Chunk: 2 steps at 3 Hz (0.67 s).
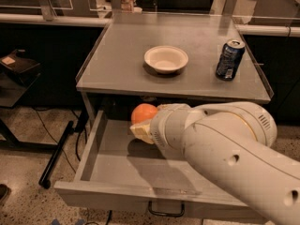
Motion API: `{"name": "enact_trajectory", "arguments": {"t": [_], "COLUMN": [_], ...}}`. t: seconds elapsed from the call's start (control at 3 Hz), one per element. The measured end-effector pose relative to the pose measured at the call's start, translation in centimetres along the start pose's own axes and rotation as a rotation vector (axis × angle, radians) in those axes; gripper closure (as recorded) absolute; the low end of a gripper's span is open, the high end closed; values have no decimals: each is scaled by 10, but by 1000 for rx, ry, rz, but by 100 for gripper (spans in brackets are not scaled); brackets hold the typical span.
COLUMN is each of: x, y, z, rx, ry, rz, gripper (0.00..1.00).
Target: Place orange into top drawer
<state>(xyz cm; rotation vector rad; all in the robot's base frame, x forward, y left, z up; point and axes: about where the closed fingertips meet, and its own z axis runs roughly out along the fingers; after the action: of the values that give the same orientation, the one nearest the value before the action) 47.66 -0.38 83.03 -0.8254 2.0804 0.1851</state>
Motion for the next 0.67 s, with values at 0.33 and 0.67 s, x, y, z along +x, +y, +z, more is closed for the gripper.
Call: {"name": "enact_trajectory", "arguments": {"t": [0.33, 0.67], "x": [0, 19], "y": [0, 4], "z": [0, 9], "rx": [0, -14], "ry": [0, 7], "rz": [0, 51], "gripper": [100, 100]}}
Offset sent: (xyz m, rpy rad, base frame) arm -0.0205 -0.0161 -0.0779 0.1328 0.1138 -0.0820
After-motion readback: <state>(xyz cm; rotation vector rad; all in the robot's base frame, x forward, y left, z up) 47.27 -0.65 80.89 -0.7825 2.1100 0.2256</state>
